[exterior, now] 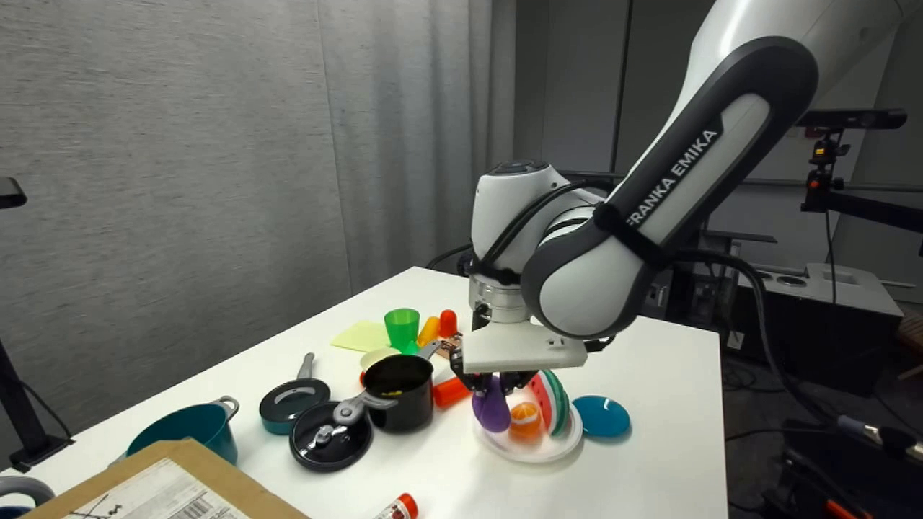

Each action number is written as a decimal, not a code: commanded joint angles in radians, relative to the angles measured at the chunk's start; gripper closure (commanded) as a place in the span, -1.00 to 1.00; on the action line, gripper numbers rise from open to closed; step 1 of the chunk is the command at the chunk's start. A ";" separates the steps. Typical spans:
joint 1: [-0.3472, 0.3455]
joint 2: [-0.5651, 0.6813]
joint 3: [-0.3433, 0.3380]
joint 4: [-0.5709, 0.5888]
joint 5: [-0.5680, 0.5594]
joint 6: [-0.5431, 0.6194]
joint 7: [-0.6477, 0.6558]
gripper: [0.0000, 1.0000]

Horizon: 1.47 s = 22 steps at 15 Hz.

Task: Pick the stuffed fruits on the tray and put them on the plate

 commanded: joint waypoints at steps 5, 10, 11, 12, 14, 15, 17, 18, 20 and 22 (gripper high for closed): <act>-0.044 -0.090 0.043 -0.116 0.043 0.023 -0.072 0.90; -0.030 -0.057 0.035 -0.091 0.015 0.019 -0.031 0.60; -0.030 -0.057 0.034 -0.091 0.015 0.019 -0.032 0.60; -0.030 -0.057 0.034 -0.091 0.015 0.019 -0.032 0.60; -0.030 -0.058 0.034 -0.091 0.015 0.019 -0.033 0.60; -0.030 -0.058 0.034 -0.091 0.015 0.019 -0.033 0.60; -0.030 -0.058 0.034 -0.091 0.015 0.019 -0.033 0.60; -0.030 -0.058 0.034 -0.091 0.015 0.019 -0.033 0.90; -0.046 -0.062 0.033 -0.086 0.019 0.019 -0.064 0.90; -0.059 -0.056 0.034 -0.063 0.028 0.005 -0.094 0.90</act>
